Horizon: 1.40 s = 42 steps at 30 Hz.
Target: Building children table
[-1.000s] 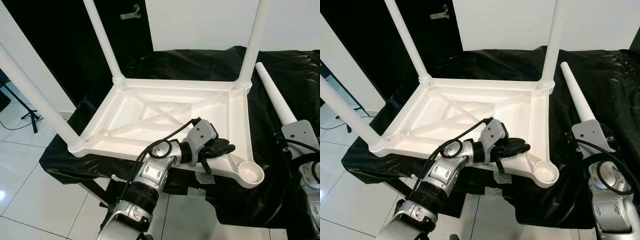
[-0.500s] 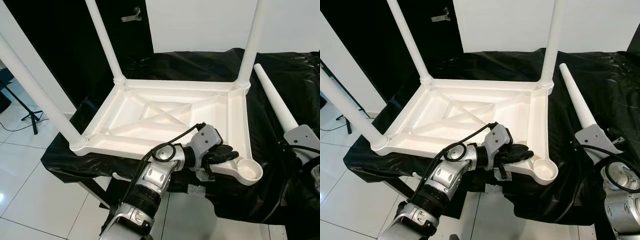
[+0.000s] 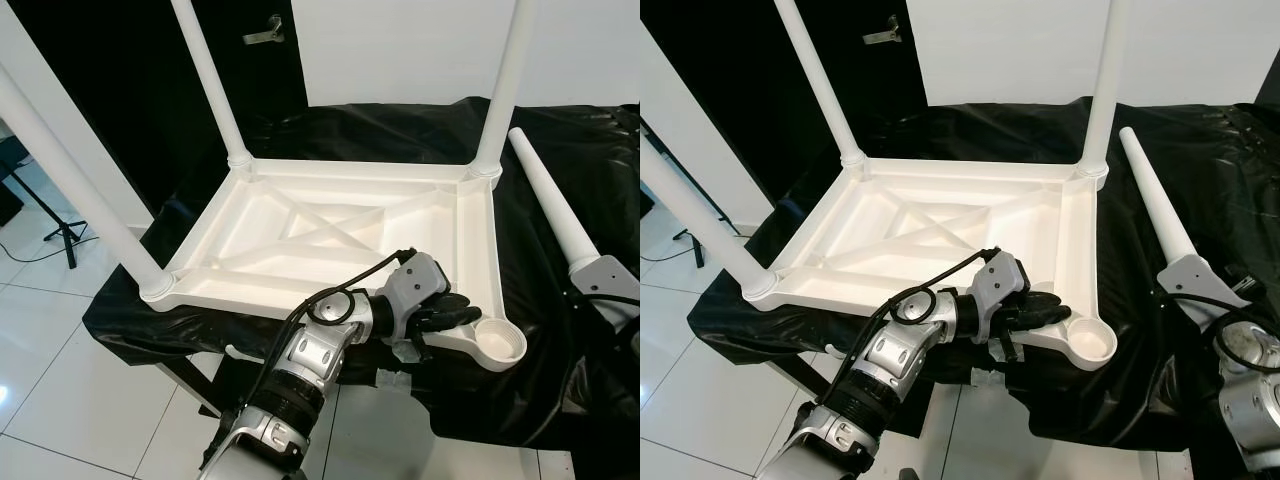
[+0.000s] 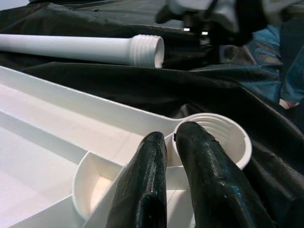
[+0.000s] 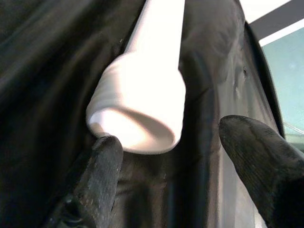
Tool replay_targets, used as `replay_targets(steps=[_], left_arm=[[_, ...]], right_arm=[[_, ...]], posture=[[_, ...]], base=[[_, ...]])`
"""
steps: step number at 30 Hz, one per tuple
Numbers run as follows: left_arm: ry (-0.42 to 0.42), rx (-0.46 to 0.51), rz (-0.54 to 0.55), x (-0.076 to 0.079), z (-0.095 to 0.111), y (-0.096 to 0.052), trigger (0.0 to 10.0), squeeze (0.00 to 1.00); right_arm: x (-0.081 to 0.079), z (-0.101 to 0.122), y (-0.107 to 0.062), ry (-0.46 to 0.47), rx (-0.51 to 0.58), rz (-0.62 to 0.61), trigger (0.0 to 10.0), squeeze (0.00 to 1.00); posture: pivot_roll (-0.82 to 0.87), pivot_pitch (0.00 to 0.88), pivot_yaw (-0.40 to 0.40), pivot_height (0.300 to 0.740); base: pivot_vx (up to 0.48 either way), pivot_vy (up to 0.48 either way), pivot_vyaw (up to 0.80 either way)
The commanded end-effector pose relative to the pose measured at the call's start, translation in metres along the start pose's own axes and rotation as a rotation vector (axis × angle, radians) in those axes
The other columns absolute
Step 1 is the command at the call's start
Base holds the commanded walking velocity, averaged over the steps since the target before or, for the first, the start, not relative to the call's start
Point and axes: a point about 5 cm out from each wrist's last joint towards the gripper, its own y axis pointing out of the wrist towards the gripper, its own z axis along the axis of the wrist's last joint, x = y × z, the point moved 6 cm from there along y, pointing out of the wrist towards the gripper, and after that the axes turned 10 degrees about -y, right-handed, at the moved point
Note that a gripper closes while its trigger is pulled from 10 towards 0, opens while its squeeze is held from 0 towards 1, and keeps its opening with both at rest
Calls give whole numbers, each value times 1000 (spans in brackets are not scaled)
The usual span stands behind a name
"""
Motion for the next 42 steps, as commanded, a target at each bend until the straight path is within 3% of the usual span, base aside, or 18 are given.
replay_targets(steps=[1, 9, 18, 19, 20, 21, 26, 29, 34, 35, 37, 39, 42], left_arm=[[-1, 6, 99, -11, -1, -3, 10000, 0], [2, -1, 98, -9, -4, -4, 10000, 0], [3, -7, 91, -7, -5, -2, 10000, 0], [5, -8, 90, -7, -5, -1, 10000, 0], [5, -8, 90, -7, -5, -1, 10000, 0], [7, -8, 90, -8, -5, -1, 10000, 0], [8, -10, 97, -9, -6, -2, 10000, 0], [-1, -4, 104, -10, -7, -1, 10000, 0], [-15, 10, 106, -10, -6, -1, 10000, 0], [-58, 54, 100, -10, -2, -1, 10000, 0], [-58, 54, 100, -10, -2, -1, 10000, 0], [-113, 102, 94, -11, 3, -1, 10000, 0], [-155, 134, 95, -12, 6, -1, 10000, 0]], right_arm=[[-6, 3, 4, -34, 16, 5, 10000, 0], [-6, 21, 13, -65, 78, -1, 10000, 0], [-9, 24, 32, -124, 96, -24, 10000, 0], [-13, 26, 37, -130, 99, -21, 4510, 0], [-13, 26, 37, -130, 99, -21, 4510, 0], [-15, 27, 40, -132, 101, -18, 0, 0], [-22, 29, 44, -133, 92, -70, 0, 0], [-22, 23, 33, -91, 45, -233, 0, 0], [-24, 20, 24, -71, 27, -316, 0, 0], [-33, 18, 5, -56, 12, -433, 0, 0], [-33, 18, 5, -56, 12, -433, 0, 0], [-28, 16, -14, -76, 6, -566, 0, 0], [-16, 16, -27, -100, 14, -673, 0, 0]], posture=[[-9, 0, 77, 740], [10, 0, 72, 740], [11, 0, 73, 740], [13, 0, 74, 740], [13, 0, 74, 740], [13, 0, 73, 740], [22, 0, 69, 740], [26, 0, 61, 740], [25, 0, 60, 740], [3, 0, 68, 740], [3, 0, 68, 740], [-20, 0, 82, 740], [-31, 0, 89, 740]], base=[[0, 0, 0], [0, 0, 0], [0, 0, 0], [0, 0, 0], [0, 0, 0], [0, 0, 0], [0, 0, 0], [0, 0, 0], [0, 0, 0], [0, 0, 0], [0, 0, 0], [0, 0, 0], [0, 0, 0]])
